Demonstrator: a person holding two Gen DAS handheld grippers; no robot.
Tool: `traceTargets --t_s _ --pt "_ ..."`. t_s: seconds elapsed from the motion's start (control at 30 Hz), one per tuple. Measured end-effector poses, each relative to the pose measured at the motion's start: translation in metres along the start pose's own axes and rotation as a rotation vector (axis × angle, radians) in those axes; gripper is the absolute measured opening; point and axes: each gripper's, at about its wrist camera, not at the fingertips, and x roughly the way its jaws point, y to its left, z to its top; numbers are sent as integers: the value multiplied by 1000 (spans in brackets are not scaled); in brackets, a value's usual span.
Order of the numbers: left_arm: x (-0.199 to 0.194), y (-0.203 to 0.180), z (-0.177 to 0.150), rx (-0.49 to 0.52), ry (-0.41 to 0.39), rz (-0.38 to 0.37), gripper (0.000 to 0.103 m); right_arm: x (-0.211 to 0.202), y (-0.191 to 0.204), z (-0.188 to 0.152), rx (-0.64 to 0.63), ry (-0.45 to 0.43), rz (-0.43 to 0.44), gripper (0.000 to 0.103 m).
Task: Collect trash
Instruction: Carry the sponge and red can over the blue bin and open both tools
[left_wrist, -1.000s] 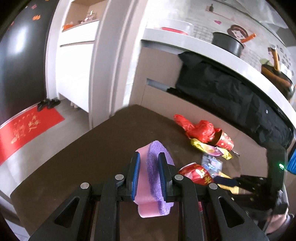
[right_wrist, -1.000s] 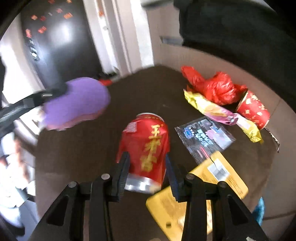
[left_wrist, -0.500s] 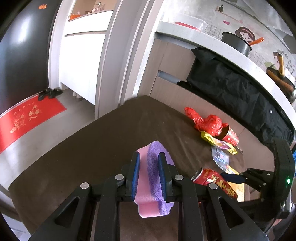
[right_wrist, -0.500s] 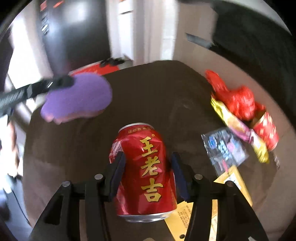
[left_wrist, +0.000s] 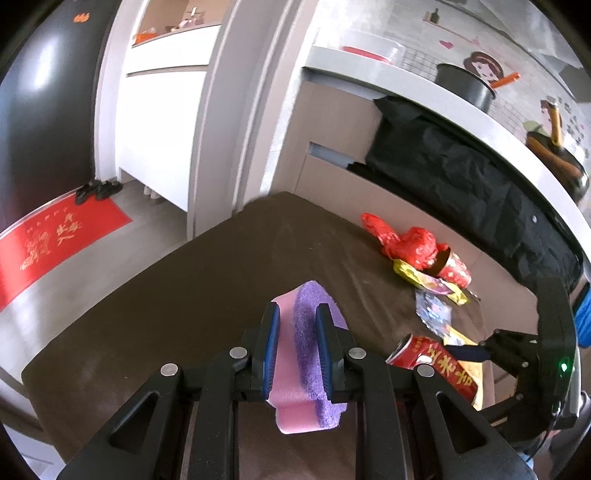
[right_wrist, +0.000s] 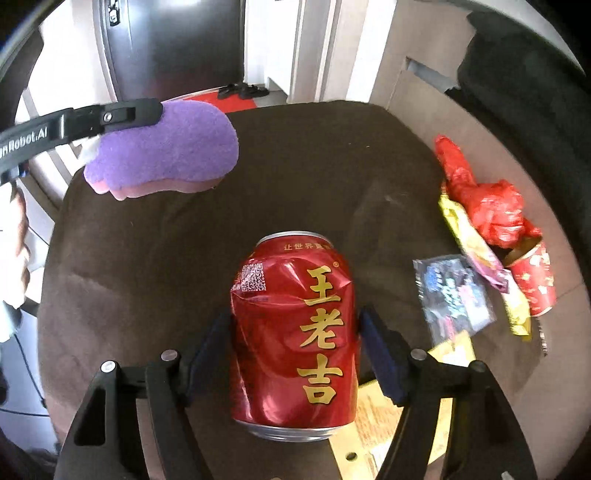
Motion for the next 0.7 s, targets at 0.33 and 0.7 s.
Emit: traceTargets --t_s 0.33,0.7 --pt "-5 -64 -2 80 9 -89 20 -71 -32 -46 114 -197 -119 67" --pt "-6 -159 5 179 9 -198 20 -135 -105 -93 387 -378 -138 67"
